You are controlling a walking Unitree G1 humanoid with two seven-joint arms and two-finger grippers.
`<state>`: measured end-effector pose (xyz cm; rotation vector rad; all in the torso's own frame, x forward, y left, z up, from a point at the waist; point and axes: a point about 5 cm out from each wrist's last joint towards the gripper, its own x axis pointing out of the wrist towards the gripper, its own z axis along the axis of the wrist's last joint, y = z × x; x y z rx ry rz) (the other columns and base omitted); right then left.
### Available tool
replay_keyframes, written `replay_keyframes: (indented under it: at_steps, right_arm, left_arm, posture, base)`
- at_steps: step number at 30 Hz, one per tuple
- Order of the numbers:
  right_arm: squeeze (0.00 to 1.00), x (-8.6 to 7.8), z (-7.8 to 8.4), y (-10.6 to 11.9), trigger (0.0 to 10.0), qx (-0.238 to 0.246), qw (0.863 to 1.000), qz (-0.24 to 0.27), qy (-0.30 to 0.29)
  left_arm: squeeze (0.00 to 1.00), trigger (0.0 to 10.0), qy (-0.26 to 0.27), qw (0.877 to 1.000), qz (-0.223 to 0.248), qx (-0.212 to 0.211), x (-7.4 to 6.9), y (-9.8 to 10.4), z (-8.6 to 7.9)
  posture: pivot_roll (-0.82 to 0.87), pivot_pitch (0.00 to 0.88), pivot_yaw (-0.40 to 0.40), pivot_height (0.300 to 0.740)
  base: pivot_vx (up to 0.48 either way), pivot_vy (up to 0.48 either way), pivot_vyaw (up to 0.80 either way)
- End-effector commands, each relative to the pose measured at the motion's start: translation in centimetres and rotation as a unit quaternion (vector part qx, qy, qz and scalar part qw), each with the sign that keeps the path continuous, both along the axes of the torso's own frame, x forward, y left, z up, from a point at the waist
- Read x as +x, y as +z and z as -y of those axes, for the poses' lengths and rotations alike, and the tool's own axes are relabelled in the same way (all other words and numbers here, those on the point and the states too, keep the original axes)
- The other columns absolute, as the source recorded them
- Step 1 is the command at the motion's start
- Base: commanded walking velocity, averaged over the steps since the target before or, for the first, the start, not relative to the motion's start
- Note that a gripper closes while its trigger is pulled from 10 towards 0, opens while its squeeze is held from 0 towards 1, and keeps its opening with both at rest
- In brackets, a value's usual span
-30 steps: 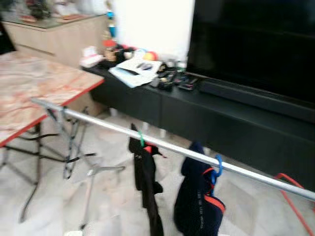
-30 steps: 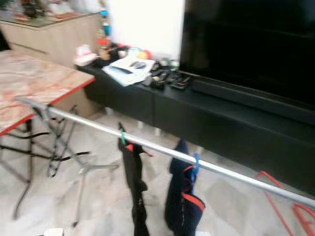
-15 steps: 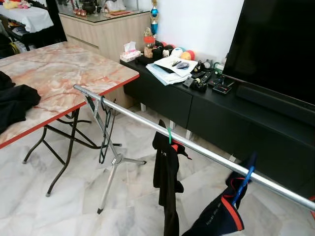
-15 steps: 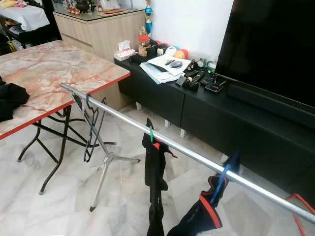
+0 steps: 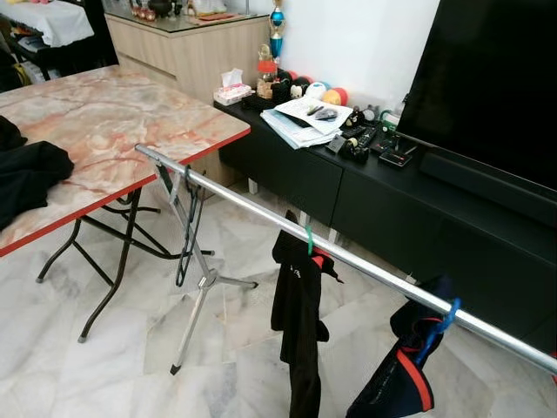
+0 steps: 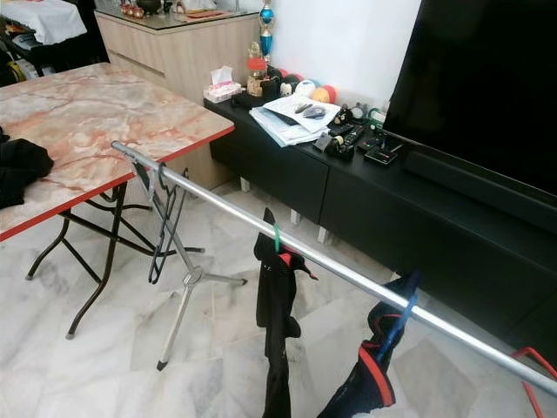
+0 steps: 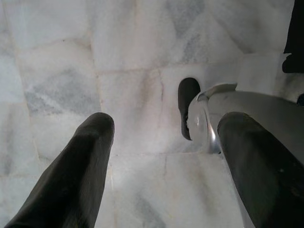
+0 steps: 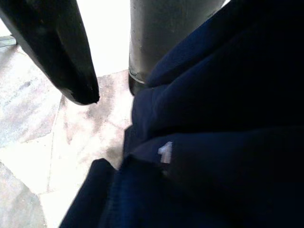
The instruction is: Hang hanger
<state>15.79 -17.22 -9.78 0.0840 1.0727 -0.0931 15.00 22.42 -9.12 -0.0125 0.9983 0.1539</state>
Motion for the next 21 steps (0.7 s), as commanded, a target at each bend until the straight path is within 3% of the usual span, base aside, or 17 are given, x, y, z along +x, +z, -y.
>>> replay_keyframes:
  at_steps: [1,21]
  right_arm:
    - [0.00,-0.02,-0.16,-0.02,10.0,0.004,1.000,0.000,-0.004]
    - [0.00,-0.14,-0.16,-0.07,10.0,0.001,1.000,-0.003,0.002]
  left_arm:
    - [0.00,10.0,0.001,1.000,-0.020,-0.001,-0.81,-0.32,-0.14]
    - [0.00,10.0,-0.001,1.000,-0.019,-0.006,-0.74,-0.38,0.26]
  posture:
    - [0.00,0.056,-0.009,0.721]
    - [0.01,0.040,-0.004,0.721]
  base:
    - [0.000,0.345,0.00]
    - [0.000,0.352,0.00]
